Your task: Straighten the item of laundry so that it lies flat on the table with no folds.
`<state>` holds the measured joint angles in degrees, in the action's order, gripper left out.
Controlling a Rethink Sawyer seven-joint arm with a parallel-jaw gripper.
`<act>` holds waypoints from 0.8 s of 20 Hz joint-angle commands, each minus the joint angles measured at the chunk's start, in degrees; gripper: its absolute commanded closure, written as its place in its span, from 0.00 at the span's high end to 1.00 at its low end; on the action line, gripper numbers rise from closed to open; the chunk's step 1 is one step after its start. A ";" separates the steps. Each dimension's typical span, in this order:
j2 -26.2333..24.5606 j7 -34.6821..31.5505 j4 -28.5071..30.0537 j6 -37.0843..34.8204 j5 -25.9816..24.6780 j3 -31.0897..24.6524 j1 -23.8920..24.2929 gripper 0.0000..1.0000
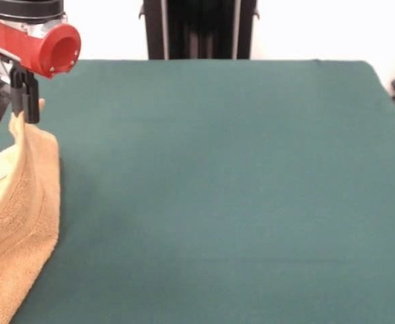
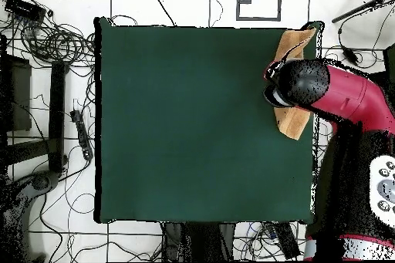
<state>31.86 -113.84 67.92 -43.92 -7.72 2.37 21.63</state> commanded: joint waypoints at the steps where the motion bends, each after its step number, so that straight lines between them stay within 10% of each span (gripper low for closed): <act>1: 0.37 -3.60 10.31 4.30 0.59 -5.01 -2.67 0.00; 16: -0.15 -9.36 14.17 7.20 2.19 -3.57 -7.67 0.00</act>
<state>32.72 -113.84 72.79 -39.36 -7.66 2.40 17.30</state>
